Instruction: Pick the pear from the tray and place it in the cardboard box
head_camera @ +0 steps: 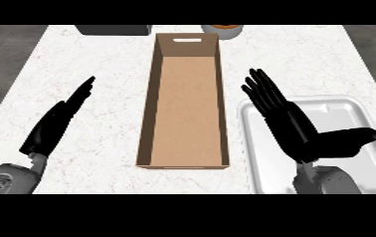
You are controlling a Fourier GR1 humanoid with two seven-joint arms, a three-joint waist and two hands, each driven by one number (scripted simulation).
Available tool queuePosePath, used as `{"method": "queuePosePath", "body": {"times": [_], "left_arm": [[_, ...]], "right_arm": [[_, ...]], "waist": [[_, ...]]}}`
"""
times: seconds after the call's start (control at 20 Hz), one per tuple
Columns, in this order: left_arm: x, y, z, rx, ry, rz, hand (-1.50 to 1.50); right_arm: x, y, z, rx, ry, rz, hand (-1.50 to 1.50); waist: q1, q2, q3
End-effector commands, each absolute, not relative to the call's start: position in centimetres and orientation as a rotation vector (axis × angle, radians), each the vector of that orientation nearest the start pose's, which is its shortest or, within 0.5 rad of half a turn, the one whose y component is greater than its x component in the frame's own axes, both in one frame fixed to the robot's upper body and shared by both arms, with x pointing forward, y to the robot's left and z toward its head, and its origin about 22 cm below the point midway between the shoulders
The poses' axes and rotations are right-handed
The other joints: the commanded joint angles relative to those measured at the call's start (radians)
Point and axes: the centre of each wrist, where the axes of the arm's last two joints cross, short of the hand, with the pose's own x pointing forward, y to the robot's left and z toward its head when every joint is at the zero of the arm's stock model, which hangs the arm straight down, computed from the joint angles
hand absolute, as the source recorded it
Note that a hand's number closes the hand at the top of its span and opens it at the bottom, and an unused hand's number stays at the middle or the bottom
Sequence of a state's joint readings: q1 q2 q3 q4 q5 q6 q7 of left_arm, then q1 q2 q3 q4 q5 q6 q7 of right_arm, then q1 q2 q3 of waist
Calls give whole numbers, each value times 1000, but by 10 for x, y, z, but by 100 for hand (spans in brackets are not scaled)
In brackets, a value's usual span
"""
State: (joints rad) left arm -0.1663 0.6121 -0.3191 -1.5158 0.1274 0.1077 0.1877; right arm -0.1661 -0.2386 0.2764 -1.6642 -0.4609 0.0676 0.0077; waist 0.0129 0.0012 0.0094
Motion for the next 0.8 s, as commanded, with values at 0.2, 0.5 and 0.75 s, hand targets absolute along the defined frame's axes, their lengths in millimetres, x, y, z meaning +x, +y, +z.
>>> {"method": "queuePosePath", "body": {"times": [0.2, 0.5, 0.75], "left_arm": [[274, 294, 54, 400, -1506, -316, 0], [251, 273, 12, 352, -1459, -230, 0], [246, 284, 9, 363, -1464, -205, 0]], "right_arm": [[346, -249, 75, 230, -1653, 188, -150], [333, -302, 34, -390, -1432, 193, -150], [356, -323, 34, -338, -1474, 339, -150]], "waist": [[45, 14, -9], [23, 10, -10], [1, 2, -9]]}}
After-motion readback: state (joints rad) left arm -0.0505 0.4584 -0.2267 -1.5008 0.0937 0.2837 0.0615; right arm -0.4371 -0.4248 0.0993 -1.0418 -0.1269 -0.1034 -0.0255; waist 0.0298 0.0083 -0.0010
